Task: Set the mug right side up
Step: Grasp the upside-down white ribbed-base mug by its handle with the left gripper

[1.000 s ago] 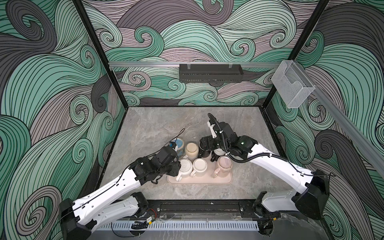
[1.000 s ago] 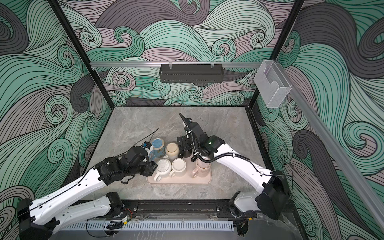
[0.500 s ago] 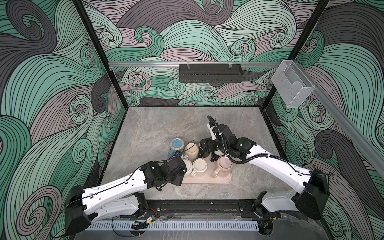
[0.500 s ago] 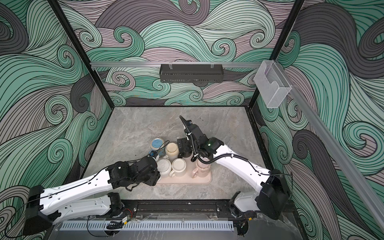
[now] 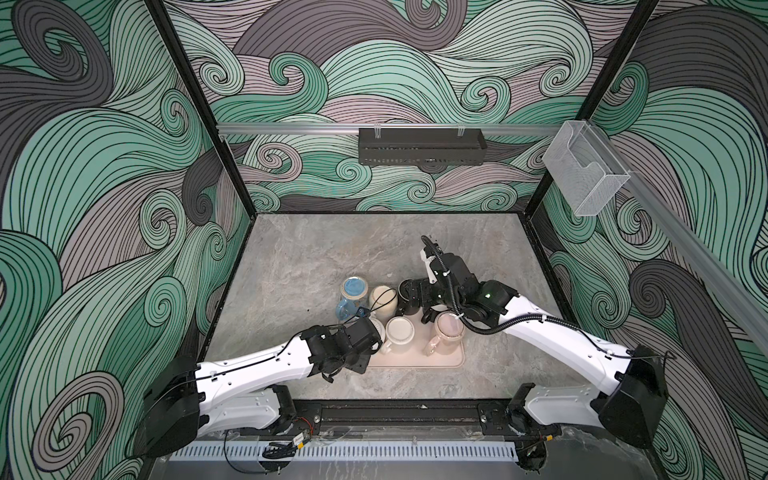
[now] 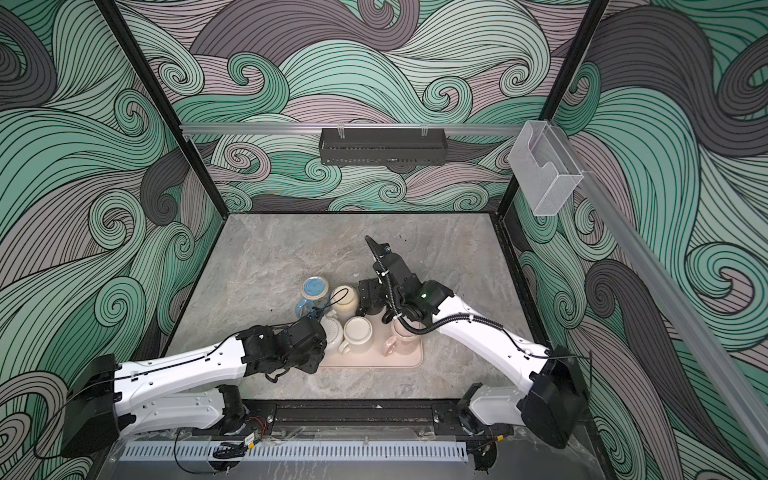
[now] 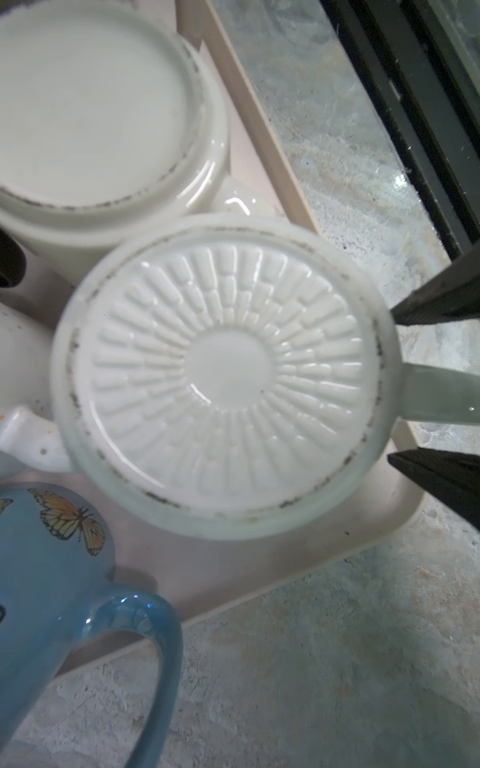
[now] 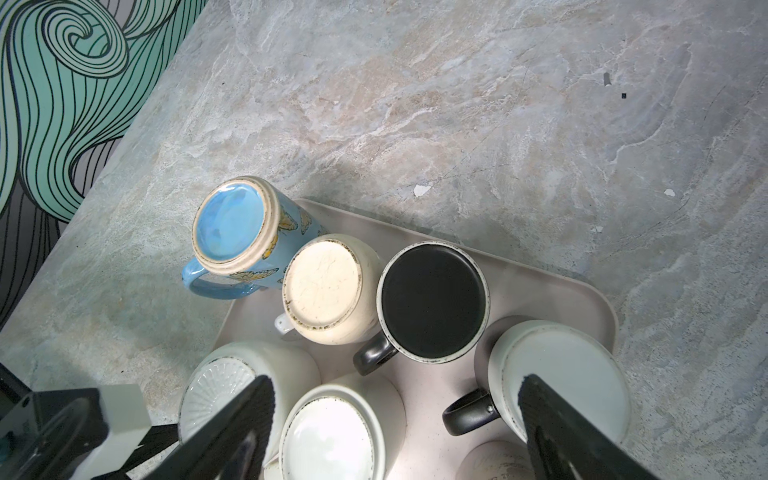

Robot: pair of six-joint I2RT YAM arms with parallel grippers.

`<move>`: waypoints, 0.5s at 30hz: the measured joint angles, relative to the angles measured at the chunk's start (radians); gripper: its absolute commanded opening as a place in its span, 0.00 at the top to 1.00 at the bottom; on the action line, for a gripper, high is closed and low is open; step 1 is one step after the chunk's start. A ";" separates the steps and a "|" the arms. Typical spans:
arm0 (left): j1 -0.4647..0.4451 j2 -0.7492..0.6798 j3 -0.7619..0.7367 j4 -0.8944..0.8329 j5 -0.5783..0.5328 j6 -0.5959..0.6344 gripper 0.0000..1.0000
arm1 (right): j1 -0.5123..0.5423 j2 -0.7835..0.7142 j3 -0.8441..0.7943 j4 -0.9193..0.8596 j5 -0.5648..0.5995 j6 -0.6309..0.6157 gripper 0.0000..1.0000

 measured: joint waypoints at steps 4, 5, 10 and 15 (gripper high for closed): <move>0.000 0.017 -0.003 0.015 -0.008 -0.007 0.53 | 0.000 -0.006 -0.008 0.003 0.019 0.016 0.08; 0.000 0.023 -0.003 0.019 -0.011 -0.008 0.54 | 0.000 -0.008 -0.010 0.003 0.021 0.019 0.08; 0.000 0.072 -0.003 0.031 -0.031 -0.008 0.57 | 0.000 -0.013 -0.014 0.006 0.034 0.026 0.08; 0.000 0.101 -0.003 0.031 -0.052 -0.010 0.63 | 0.000 -0.013 -0.014 0.006 0.040 0.026 0.09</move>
